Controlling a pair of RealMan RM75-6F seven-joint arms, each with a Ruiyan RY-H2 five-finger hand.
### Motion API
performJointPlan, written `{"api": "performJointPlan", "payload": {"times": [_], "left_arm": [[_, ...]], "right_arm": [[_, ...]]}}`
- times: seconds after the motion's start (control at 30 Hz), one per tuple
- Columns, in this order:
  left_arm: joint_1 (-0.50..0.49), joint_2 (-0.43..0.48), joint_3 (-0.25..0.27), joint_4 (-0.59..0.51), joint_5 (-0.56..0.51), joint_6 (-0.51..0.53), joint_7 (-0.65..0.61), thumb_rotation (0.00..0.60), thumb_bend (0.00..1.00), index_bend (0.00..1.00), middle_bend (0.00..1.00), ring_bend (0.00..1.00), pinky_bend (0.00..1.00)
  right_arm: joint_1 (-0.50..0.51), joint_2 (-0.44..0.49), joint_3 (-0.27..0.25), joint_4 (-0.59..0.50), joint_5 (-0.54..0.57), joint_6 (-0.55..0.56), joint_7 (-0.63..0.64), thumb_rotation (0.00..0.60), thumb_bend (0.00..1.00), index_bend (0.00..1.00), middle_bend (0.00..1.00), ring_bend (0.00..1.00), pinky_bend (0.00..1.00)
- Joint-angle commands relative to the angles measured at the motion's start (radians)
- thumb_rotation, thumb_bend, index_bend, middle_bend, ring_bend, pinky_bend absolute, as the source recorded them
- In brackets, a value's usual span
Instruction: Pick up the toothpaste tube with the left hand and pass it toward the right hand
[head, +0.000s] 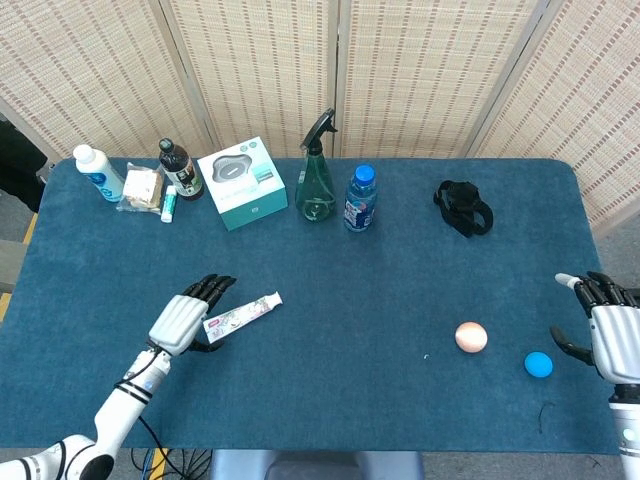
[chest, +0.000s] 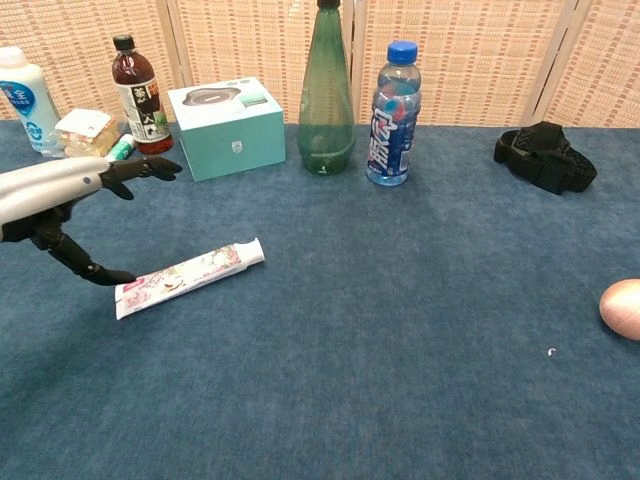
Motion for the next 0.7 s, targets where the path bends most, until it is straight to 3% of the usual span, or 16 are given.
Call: {"api": "performJointPlan", "payload": {"times": [0.03,0.7], "left_arm": [[-0.032,-0.056,-0.006,0.060,-0.009,-0.019,-0.003,0.600,0.14,0.00,0.04,0.02,0.13],[-0.095,-0.228,0.010,0.297,-0.043,-0.047,-0.008,0.600,0.14,0.00,0.03,0.02,0.13]], "right_arm": [[-0.004,0.004,-0.001,-0.003,0.002,0.003,-0.002,0.600,0.16,0.27,0.31,0.17,0.27],[-0.025,0.022,-0.010,-0.022,0.014,0.011,0.005,0.600,0.16,0.27,0.31,0.17,0.27]]}}
